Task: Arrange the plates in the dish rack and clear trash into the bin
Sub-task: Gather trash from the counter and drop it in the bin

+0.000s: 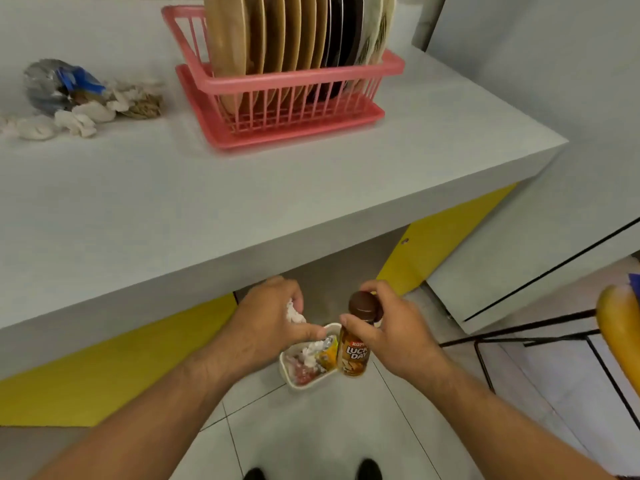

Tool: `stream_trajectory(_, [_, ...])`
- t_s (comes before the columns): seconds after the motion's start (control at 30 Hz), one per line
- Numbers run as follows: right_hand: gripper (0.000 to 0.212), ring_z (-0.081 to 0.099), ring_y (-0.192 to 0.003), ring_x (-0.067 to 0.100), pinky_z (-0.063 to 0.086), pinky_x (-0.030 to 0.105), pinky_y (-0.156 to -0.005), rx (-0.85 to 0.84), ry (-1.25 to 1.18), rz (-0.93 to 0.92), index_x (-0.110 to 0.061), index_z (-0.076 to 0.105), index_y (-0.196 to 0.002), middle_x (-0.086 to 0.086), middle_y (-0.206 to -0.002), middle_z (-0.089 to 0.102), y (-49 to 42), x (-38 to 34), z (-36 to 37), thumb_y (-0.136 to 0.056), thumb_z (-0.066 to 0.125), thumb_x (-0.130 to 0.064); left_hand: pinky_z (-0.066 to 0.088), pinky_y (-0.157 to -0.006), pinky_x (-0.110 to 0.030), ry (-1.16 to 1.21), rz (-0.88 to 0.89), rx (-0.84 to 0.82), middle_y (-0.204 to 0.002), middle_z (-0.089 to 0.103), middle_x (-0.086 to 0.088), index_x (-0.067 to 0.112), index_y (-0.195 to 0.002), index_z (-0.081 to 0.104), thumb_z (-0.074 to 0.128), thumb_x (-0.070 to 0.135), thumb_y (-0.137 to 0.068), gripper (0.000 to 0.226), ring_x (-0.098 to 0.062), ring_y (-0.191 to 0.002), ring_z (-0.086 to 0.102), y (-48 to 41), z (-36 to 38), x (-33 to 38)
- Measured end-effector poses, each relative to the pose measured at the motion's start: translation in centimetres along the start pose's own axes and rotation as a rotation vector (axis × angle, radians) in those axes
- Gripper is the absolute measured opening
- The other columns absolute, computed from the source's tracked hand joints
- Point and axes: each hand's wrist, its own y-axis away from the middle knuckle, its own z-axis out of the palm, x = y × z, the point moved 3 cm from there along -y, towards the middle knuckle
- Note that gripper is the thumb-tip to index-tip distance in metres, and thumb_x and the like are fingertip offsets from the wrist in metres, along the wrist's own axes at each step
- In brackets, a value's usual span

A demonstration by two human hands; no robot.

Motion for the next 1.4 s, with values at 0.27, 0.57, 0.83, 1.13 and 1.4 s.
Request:
stream_trajectory(0.27, [0.025,0.057,-0.076,0.008,0.054,0.032,-0.066,-0.162,0.062,0.198,-0.037,0.053,-0.095,-0.013,-0.083,0.061,1.1,15.5,5.1,-0.077,0.071,-0.037,0.039,-0.053,-0.019,0.044,-0.288,-0.035,-0.071,0.060,0.017,0.036,-0.070,0.062,0.055,0.007,-0.084,0.033,-0.007,-0.068,0.058,-1.5,14.8,-7.9])
stream_trajectory(0.57, [0.033,0.057,-0.080,0.019,0.049,0.031,-0.068,-0.157,0.035,0.191,-0.032,0.050,-0.104,-0.004,-0.089,0.062,-3.9,28.2,16.1,-0.079,0.071,-0.039,0.035,-0.051,-0.026,0.013,-0.563,-0.089,-0.070,0.054,0.001,0.021,-0.073,0.049,0.063,0.020,-0.077,0.015,-0.015,-0.064,0.051,-0.5,29.5,-18.8])
stream_trajectory(0.83, [0.028,0.060,-0.087,0.024,0.052,0.034,-0.072,-0.314,0.201,0.047,-0.026,0.049,-0.109,0.001,-0.097,0.066,-12.9,35.7,30.9,-0.085,0.064,-0.029,0.036,-0.058,-0.022,0.017,-0.509,-0.251,-0.105,0.047,0.000,0.026,-0.127,0.033,0.037,0.016,-0.095,0.033,-0.011,-0.070,0.050,-1.6,37.1,-26.8])
stream_trajectory(1.13, [0.034,0.060,-0.089,0.028,0.050,0.034,-0.072,-0.448,0.429,0.046,-0.021,0.049,-0.112,0.007,-0.094,0.063,-15.2,41.4,36.3,-0.083,0.065,-0.028,0.032,-0.078,-0.008,-0.175,-0.224,-0.223,-0.118,0.052,0.002,0.020,-0.116,0.059,0.058,0.021,-0.092,0.024,-0.014,-0.099,0.050,-12.5,43.8,-31.0])
stream_trajectory(1.4, [0.043,0.053,-0.100,0.026,0.045,0.034,-0.075,-0.527,0.571,-0.028,-0.024,0.049,-0.129,0.005,-0.109,0.052,-15.6,41.6,34.3,-0.088,0.060,-0.028,0.046,-0.074,-0.028,-0.141,-0.427,-0.469,-0.114,0.056,-0.007,0.021,-0.108,0.059,0.056,0.011,-0.090,0.021,-0.020,-0.087,0.058,-16.7,53.0,-37.3])
